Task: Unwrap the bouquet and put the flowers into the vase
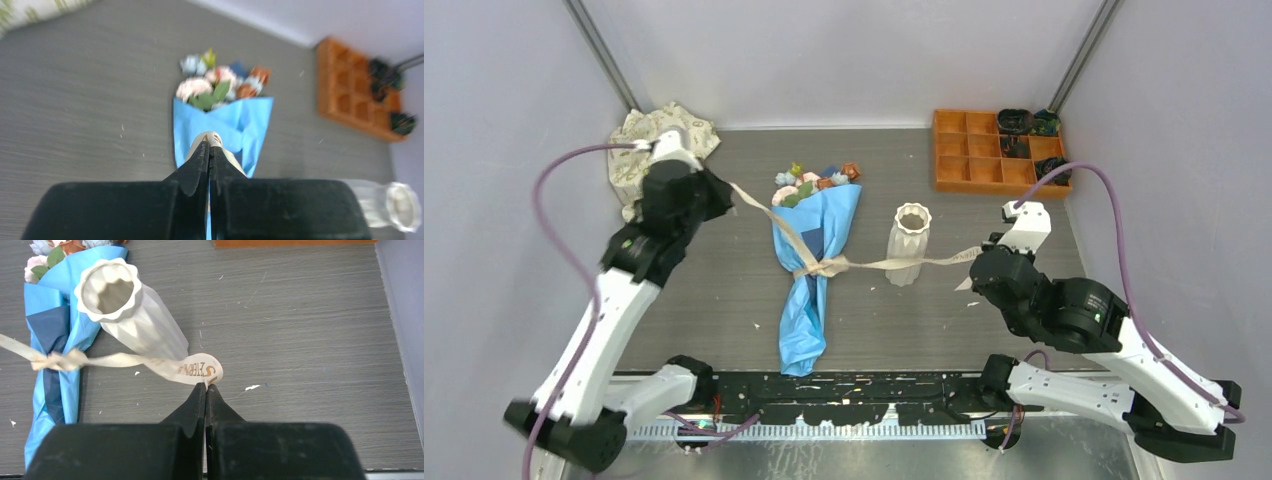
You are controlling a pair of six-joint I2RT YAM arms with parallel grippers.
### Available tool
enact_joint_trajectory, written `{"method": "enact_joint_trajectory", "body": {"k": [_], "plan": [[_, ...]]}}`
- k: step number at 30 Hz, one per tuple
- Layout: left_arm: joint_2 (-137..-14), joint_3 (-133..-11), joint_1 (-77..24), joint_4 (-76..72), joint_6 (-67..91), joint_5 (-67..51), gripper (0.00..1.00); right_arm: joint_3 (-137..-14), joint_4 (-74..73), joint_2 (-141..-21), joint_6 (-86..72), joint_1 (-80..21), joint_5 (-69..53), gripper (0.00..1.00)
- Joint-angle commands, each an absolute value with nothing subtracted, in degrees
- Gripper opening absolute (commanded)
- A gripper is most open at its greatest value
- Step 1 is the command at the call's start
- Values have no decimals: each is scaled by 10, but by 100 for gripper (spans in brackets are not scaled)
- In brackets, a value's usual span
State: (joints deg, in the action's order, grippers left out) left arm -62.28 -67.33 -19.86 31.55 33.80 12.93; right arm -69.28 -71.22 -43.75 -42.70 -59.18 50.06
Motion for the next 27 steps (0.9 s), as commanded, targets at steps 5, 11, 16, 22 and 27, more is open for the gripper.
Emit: {"method": "enact_joint_trajectory", "body": {"k": [5, 11, 16, 22, 27], "plan": [[-471, -767, -195, 480, 300, 283, 0, -692, -619, -480, -401, -593, 472, 2], [-415, -746, -195, 533, 315, 365, 1, -722, -528, -534, -337, -593, 424, 1], [-397, -745, -195, 567, 322, 411, 9, -786, -438, -608, -266, -593, 369, 1], [-393, -762, -195, 613, 355, 486, 14, -894, -353, -742, -202, -593, 292, 1], [-371, -755, -195, 617, 362, 521, 26, -991, -313, -858, -170, -593, 226, 1]]}}
